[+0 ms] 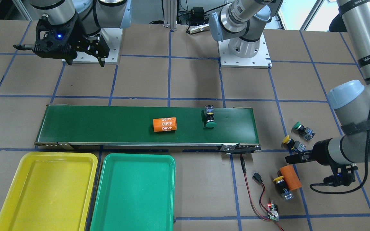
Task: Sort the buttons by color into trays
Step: 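Return the left gripper to the pile while the right arm lowers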
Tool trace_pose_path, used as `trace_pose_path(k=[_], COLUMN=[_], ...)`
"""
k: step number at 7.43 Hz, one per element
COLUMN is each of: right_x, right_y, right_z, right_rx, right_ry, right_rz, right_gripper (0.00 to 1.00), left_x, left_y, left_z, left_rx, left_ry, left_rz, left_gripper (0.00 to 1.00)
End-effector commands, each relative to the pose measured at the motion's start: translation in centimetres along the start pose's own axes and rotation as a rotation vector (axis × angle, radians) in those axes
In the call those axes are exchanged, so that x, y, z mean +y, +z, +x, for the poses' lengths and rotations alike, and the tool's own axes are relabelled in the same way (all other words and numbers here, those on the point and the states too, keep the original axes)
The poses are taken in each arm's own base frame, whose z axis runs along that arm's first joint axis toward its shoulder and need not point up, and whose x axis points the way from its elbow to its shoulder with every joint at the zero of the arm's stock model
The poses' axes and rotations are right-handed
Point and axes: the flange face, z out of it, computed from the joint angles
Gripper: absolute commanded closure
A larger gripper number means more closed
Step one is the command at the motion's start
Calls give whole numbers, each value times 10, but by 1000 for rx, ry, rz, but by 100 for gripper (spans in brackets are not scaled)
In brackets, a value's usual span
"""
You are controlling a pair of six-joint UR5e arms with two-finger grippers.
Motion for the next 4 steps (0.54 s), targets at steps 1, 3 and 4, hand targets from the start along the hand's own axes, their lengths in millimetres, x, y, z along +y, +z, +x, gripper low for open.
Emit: trace_pose_path(k=[1,3,4], right_x=[0,2,2], right_y=[1,-1,-1], right_z=[0,-1,-1], right_rx=[4,-14,-14], right_ry=[1,4,4], right_rz=[-2,3,6], right_gripper=[0,0,0], left_x=[23,40,45], left_y=[4,11,32], left_z=[-34,-88,-98], left_rx=[7,51,69], left_ry=[-13,-111,-181], left_rz=[28,-53,-95], left_gripper=[0,0,0])
